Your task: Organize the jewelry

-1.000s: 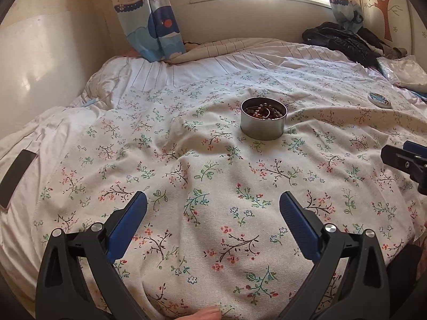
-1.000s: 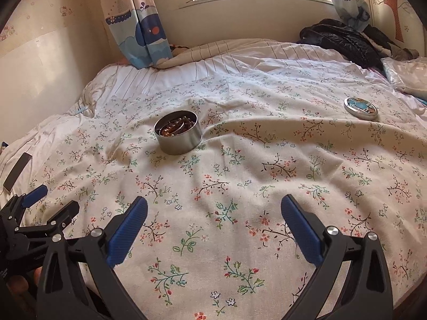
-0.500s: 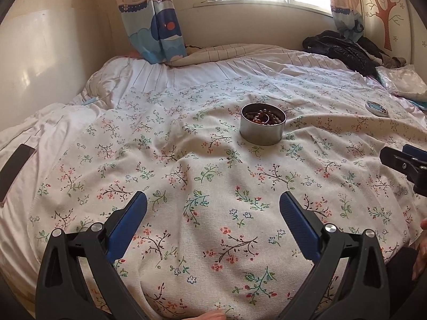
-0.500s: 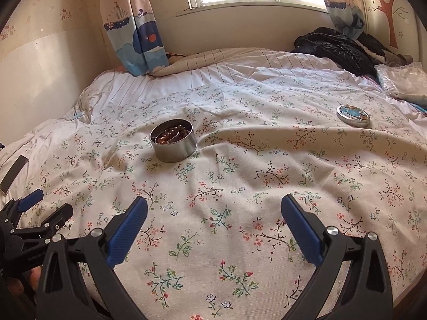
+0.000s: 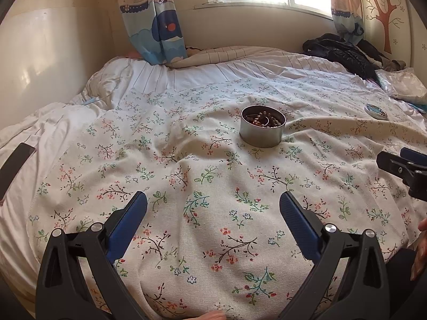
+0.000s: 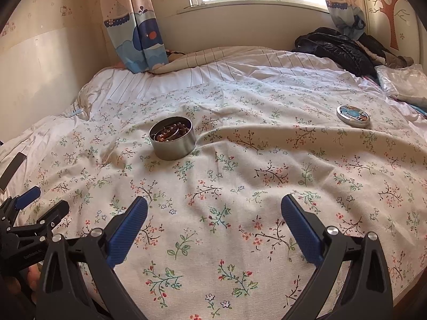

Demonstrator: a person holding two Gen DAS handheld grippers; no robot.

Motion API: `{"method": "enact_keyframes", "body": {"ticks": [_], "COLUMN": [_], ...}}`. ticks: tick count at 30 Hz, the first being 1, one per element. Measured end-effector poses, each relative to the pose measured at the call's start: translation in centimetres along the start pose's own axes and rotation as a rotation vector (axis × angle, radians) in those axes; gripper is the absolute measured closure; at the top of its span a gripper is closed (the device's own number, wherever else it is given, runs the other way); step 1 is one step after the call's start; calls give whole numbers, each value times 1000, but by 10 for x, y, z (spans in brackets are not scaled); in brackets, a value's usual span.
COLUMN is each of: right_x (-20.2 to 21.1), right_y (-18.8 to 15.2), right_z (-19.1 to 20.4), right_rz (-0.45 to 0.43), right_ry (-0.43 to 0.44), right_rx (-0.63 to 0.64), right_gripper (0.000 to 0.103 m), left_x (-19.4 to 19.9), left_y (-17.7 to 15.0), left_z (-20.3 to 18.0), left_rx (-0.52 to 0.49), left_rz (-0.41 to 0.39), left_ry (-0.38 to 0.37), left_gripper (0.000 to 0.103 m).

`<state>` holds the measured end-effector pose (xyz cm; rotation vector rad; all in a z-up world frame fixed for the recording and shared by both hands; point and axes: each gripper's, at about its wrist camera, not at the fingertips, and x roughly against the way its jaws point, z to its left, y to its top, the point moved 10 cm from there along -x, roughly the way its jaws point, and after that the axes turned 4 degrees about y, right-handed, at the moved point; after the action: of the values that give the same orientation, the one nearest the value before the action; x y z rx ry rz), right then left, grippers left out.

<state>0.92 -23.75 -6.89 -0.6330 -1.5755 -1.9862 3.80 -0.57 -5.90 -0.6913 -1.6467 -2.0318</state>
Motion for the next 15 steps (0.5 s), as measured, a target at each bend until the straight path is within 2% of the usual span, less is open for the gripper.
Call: {"method": "enact_keyframes", "body": {"ticks": [15], "right_x": [-1], "right_y": [0], "right_z": [-1], "right_rz": [3], "right_ry": [0], "right_rx": [-2], "right_gripper": [7], "left_x": [1], "left_y": [0], "left_z": [0], "left_rx": [2], "left_rz": [-2], "left_ry": [-1], "left_gripper": [7]}}
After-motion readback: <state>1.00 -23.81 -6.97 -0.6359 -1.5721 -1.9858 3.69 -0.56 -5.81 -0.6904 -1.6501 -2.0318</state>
